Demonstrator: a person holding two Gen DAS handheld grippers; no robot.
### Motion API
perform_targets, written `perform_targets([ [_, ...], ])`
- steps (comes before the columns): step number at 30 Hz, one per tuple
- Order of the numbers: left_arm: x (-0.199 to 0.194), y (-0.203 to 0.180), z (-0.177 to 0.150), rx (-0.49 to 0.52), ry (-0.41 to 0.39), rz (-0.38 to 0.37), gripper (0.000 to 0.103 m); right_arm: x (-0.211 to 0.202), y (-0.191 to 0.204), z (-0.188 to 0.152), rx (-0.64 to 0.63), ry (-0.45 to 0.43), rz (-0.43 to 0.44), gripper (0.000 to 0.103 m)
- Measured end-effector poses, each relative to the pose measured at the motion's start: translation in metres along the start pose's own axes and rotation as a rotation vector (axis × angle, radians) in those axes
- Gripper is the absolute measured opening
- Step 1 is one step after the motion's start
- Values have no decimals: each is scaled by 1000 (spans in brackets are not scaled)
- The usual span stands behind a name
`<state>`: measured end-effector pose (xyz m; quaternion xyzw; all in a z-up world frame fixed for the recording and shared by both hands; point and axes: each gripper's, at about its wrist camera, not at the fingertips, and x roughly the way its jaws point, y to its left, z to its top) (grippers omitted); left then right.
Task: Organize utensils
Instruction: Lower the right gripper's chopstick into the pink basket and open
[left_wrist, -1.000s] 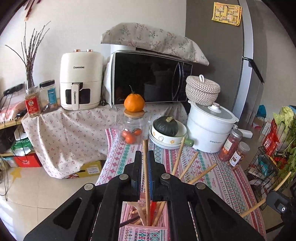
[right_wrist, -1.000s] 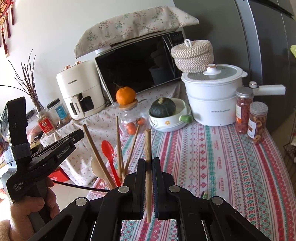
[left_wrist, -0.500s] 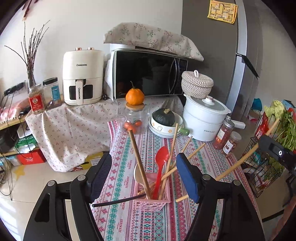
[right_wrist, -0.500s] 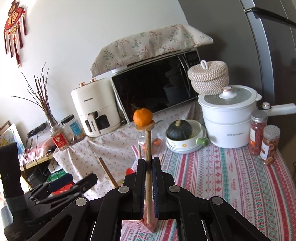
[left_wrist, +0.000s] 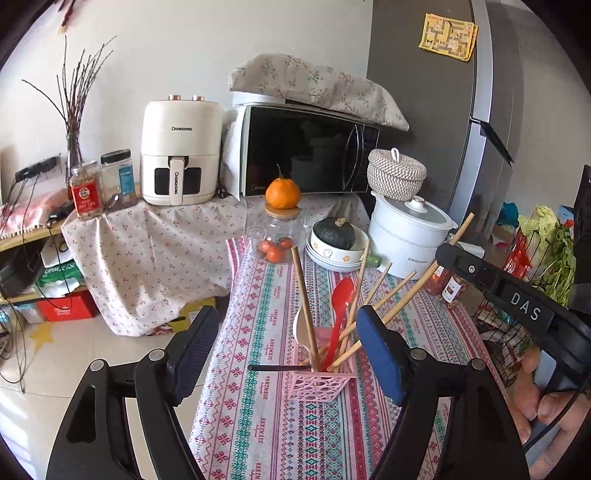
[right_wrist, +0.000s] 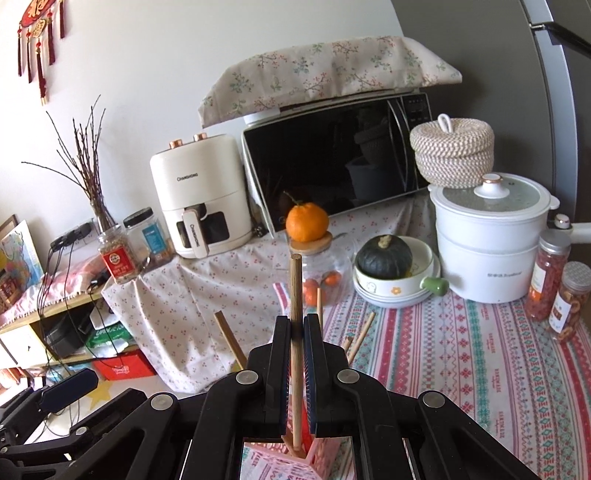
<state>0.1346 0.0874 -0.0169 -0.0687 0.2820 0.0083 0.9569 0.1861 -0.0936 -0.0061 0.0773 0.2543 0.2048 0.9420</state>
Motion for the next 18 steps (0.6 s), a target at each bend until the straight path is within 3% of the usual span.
perform_targets([
  [12,5,-6,-1,13,16,-9,79,38,-3,-16,-24,118,-19,7],
  [14,7,-6,-2,13,21,-10,79,37,-6,-16,2,127,4,11],
  [16,8,-6,-3,11,27,-9,79,33,-10,-13,23,127,15,29],
  [18,10,-6,-3,12,34,-10,79,24,-12,-9,39,105,29,39],
])
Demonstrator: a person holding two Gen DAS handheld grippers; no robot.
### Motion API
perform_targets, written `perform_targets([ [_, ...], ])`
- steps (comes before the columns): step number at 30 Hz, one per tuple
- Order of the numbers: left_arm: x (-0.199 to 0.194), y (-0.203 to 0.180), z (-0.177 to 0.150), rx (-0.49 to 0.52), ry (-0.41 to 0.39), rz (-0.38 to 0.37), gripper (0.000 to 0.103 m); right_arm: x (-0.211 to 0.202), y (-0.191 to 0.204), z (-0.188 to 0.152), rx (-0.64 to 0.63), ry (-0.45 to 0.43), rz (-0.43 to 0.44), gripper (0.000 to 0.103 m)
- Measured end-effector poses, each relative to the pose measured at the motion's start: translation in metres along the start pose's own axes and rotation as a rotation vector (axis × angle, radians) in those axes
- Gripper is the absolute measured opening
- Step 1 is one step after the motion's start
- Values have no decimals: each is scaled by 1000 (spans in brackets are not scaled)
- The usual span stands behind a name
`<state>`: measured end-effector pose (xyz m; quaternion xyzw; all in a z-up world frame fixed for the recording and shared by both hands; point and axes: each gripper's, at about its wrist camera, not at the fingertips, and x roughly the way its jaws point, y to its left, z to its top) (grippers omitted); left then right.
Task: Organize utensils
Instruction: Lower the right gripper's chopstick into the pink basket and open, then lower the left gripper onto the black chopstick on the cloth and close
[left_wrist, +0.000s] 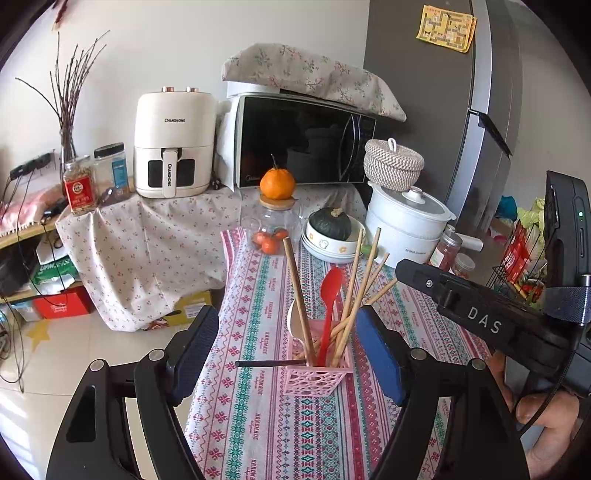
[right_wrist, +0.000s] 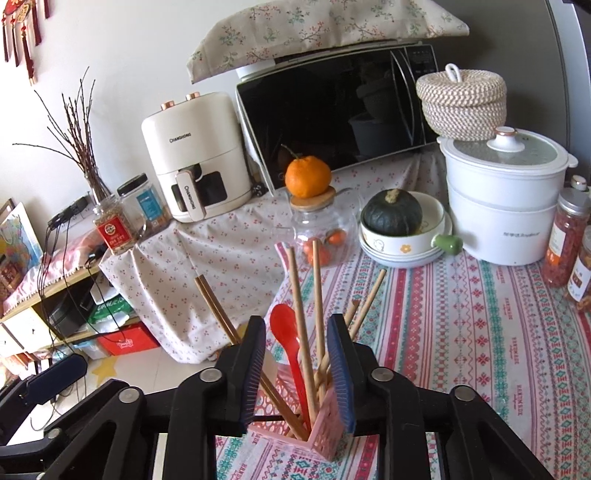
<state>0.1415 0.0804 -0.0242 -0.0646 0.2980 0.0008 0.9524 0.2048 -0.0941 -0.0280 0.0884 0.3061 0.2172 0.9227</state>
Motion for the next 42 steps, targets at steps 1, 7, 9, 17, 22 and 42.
perform_targets([
  [1,1,0,0,0,4,1,79,-5,-1,2,4,-11,7,41],
  [7,3,-4,-2,9,20,1,79,-37,-13,5,11,-49,-10,68],
  [9,3,-8,-4,28,28,3,81,-45,-20,3,4,-43,-38,74],
  [17,3,-30,-16,96,66,-5,92,-67,-54,-23,-33,5,-229,94],
  [22,3,-54,-24,155,92,-13,92,-76,-69,-42,-73,66,-303,98],
  [42,45,-131,-62,290,293,-100,92,-93,-148,-76,12,223,-472,101],
])
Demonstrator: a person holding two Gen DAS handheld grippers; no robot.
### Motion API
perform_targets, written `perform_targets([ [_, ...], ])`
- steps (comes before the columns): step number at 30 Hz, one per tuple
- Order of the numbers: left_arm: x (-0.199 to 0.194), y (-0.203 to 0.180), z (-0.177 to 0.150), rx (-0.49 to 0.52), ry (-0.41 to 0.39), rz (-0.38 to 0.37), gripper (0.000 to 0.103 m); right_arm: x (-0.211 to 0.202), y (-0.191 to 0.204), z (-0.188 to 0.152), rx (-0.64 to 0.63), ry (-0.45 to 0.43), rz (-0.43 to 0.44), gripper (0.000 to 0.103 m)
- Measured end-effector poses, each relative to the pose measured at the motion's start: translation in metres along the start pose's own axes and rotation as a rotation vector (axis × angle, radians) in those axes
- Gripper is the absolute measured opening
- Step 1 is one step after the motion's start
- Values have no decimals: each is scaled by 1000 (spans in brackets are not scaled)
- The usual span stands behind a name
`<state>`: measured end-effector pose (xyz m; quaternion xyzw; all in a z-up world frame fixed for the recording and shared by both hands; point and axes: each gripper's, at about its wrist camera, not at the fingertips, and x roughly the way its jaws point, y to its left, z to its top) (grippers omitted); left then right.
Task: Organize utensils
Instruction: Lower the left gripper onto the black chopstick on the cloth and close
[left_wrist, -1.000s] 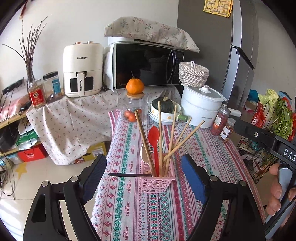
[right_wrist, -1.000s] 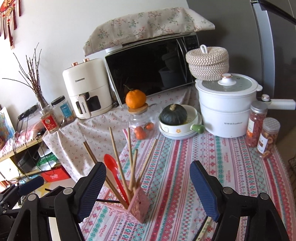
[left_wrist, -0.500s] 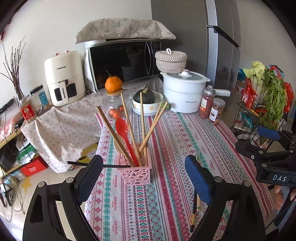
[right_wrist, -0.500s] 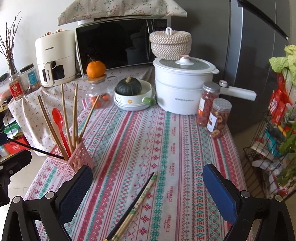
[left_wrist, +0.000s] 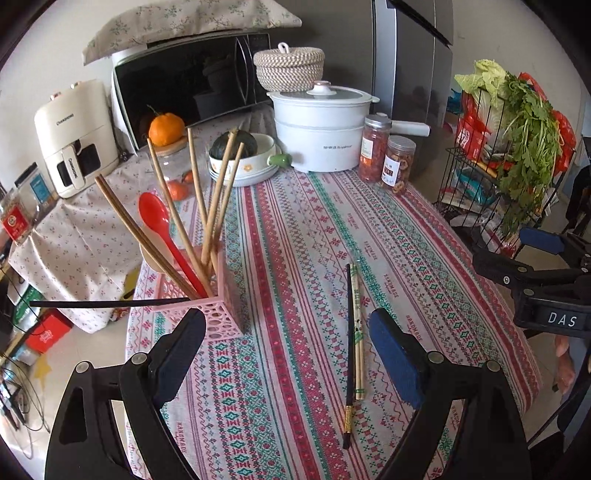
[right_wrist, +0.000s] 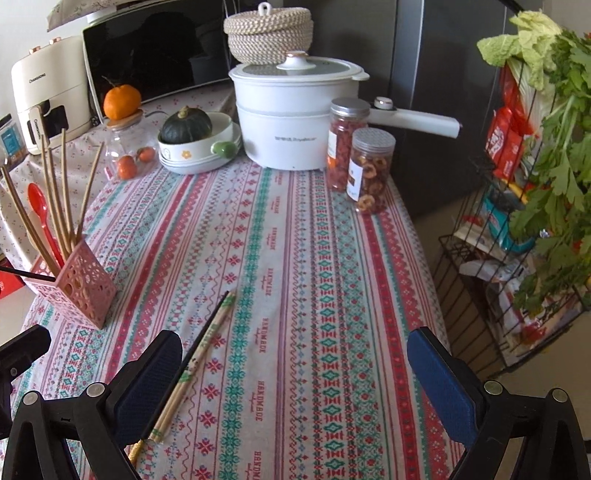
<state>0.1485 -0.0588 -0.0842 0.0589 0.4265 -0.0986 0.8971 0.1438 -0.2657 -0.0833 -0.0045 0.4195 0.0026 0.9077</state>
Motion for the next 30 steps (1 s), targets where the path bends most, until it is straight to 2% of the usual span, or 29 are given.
perform_targets([
  [7,55,-5,-8,-60,204,-78,92,34,-30,-10,107,136,-8,101],
  [15,106,1,-12,-141,339,-141,92,60,-38,-17,134,232,0,100],
  [18,123,1,-10,-183,370,-201,89,67,-39,-18,141,253,10,101],
  [21,138,0,-7,-221,389,-256,70,75,-40,-19,159,280,17,100],
  [22,142,-2,-5,-223,386,-270,60,77,-41,-19,165,287,19,100],
  [23,145,-5,-4,-219,383,-278,51,78,-41,-20,170,293,22,100],
  [24,150,-9,-2,-210,381,-279,47,80,-41,-20,173,297,23,100],
  [26,158,-16,2,-191,376,-276,29,82,-41,-20,173,303,23,101],
  [30,173,-28,7,-168,377,-288,16,86,-40,-21,169,313,22,100],
])
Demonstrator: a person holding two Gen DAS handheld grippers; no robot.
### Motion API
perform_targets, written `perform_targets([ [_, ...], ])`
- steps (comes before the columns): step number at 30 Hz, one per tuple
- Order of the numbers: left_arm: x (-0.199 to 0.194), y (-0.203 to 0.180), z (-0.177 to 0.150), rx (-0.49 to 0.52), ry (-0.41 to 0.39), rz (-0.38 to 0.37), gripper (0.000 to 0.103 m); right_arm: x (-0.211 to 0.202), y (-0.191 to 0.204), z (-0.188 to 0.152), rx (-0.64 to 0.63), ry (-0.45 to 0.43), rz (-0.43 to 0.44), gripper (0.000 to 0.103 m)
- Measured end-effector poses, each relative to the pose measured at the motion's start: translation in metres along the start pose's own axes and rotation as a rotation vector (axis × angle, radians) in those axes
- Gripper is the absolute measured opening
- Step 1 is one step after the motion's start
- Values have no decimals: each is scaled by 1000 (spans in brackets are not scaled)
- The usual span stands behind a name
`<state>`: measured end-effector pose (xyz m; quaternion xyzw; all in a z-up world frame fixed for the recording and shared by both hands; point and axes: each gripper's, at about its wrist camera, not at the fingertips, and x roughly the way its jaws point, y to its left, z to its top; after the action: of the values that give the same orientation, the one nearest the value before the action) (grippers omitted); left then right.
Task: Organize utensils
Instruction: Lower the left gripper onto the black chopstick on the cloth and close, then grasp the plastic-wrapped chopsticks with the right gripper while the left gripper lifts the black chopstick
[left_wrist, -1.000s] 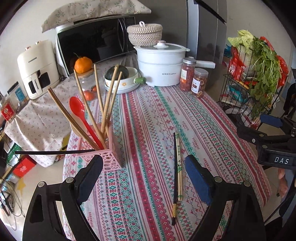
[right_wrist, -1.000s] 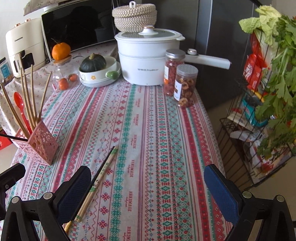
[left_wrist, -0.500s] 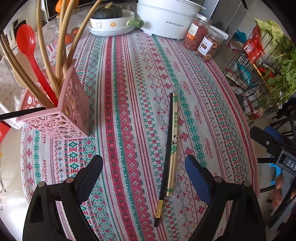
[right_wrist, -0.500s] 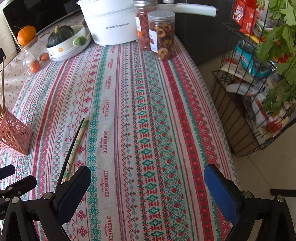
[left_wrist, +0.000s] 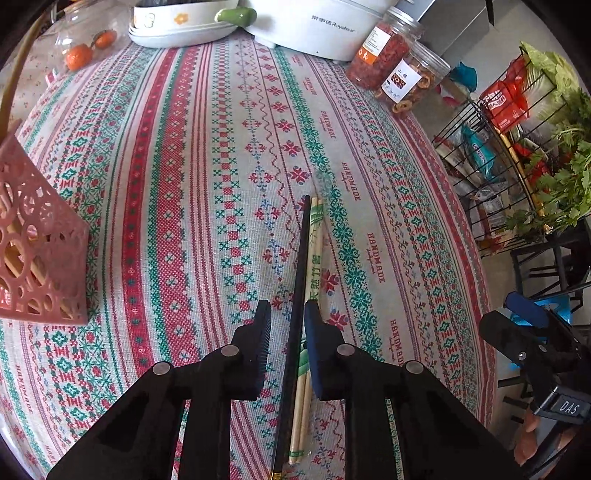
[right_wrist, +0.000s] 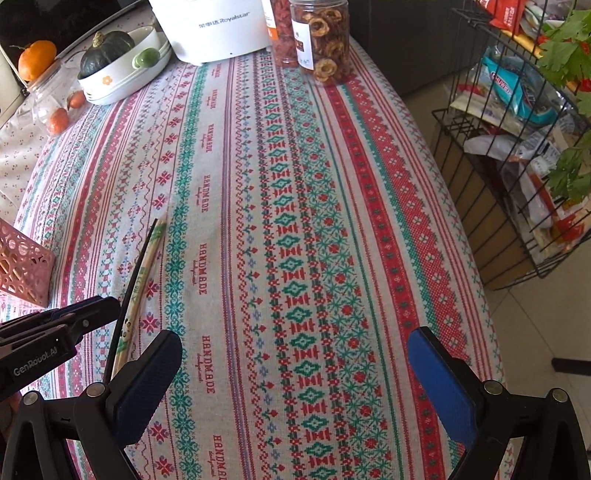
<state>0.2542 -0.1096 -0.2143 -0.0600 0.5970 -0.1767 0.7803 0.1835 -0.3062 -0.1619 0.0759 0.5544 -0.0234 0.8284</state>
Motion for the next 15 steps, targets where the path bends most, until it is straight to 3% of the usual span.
perform_targets([
  [5,12,-8,8,5,-2,48,10,5,-1,2,-2,9,-8,100],
  [15,19,-4,22,-52,-36,58,9,10,5,2,-12,29,-2,100],
])
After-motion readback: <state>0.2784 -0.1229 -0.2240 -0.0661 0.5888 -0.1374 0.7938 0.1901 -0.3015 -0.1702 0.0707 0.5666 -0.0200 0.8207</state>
